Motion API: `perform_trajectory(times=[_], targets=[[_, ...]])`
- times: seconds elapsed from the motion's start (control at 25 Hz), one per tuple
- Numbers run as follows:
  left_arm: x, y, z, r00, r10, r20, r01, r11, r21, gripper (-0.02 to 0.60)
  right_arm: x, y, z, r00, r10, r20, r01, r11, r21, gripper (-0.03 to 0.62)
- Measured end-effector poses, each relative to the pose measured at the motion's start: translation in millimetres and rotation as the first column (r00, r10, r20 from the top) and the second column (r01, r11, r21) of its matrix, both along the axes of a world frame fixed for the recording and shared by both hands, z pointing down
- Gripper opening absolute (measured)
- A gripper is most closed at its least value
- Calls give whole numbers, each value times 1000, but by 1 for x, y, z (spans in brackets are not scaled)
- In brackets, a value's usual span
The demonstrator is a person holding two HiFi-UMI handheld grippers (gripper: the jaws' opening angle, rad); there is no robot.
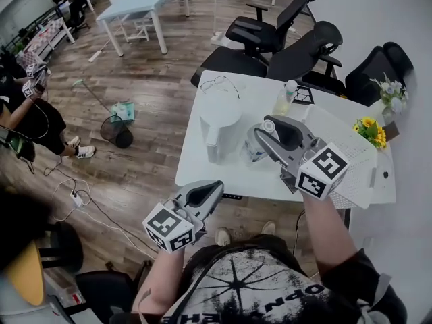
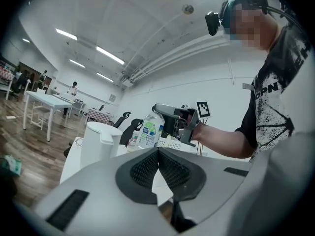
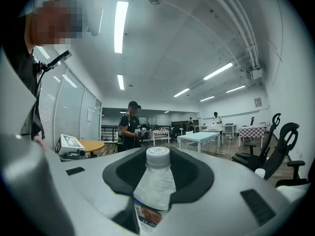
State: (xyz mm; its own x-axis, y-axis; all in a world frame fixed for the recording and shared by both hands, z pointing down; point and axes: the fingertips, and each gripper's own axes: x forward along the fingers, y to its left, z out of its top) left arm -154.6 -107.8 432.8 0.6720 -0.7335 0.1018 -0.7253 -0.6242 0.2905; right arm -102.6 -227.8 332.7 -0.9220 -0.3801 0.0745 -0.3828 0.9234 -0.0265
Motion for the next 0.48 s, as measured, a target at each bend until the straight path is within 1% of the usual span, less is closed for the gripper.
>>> perform_trajectory(times=[0.12, 0.24, 0.48], targets=[[-9, 1, 4, 1000, -6, 0, 6, 1000, -17, 11, -10, -1, 22, 1000, 15, -3, -15, 999, -29, 161], [-16, 4, 10, 1000, -14, -12, 14, 999, -37, 11, -18, -1, 51, 999, 24, -28, -26, 998, -62, 161], [-27, 8, 22, 1000, -18, 4, 18, 997, -71, 11, -30, 2, 100, 998, 24, -64, -30, 994, -106, 161]])
